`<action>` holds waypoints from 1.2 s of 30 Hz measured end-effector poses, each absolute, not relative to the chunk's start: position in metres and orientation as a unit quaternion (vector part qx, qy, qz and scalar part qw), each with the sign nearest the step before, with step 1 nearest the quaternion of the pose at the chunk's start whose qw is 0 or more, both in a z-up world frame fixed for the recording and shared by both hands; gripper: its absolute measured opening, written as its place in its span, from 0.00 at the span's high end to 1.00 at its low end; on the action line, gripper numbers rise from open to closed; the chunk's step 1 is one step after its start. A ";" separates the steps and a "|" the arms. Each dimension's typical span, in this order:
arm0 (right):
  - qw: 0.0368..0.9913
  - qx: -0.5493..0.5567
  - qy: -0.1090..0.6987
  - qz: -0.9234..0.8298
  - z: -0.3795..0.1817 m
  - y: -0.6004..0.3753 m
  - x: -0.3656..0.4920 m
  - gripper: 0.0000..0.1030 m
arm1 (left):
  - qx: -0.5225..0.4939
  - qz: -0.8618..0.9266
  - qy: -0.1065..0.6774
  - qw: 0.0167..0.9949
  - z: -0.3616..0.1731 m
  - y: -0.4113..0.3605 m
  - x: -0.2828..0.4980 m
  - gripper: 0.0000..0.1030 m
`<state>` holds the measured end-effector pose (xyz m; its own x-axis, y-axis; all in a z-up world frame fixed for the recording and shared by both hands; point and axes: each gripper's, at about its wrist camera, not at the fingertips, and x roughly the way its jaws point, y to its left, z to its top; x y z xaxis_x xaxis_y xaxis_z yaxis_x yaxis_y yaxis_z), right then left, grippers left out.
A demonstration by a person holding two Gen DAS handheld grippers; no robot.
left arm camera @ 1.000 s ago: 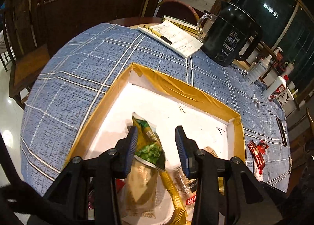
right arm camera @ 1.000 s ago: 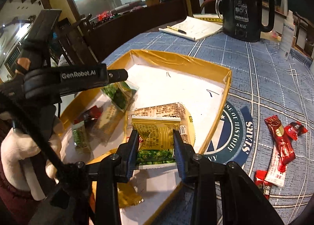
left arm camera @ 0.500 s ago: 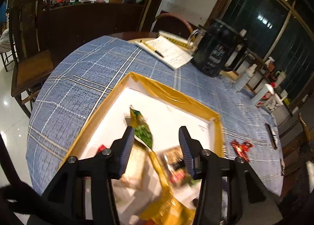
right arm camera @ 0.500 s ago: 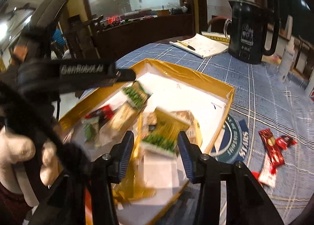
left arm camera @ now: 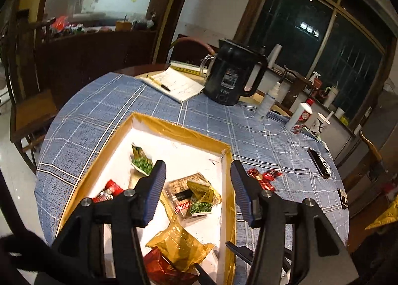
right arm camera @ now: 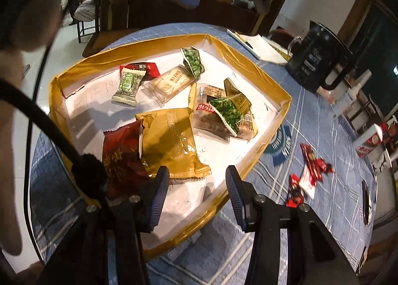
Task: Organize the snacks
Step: 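Move both tools toward the red candy packets beside the tray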
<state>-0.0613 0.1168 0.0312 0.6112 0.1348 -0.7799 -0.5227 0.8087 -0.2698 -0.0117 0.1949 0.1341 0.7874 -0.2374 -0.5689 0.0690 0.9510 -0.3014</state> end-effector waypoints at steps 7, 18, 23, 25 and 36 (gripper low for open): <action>0.898 -0.100 0.371 0.214 0.060 0.060 -0.068 0.54 | -0.113 -0.073 0.301 0.944 0.142 0.181 -0.035 0.41; 0.937 0.046 0.338 0.068 0.064 -0.123 -0.043 0.41 | -0.055 -0.131 0.298 0.944 0.134 0.105 -0.055 0.15; 0.915 0.131 0.376 0.064 0.045 -0.175 -0.021 0.41 | -0.059 -0.169 0.361 0.915 0.103 0.076 -0.028 0.20; 0.913 0.132 0.381 0.067 0.042 -0.180 -0.012 0.41 | -0.054 -0.185 0.388 0.901 0.089 0.064 -0.018 0.42; 0.894 0.100 0.415 0.135 0.028 -0.118 0.052 0.49 | -0.054 -0.178 0.417 0.890 0.069 0.065 -0.003 0.59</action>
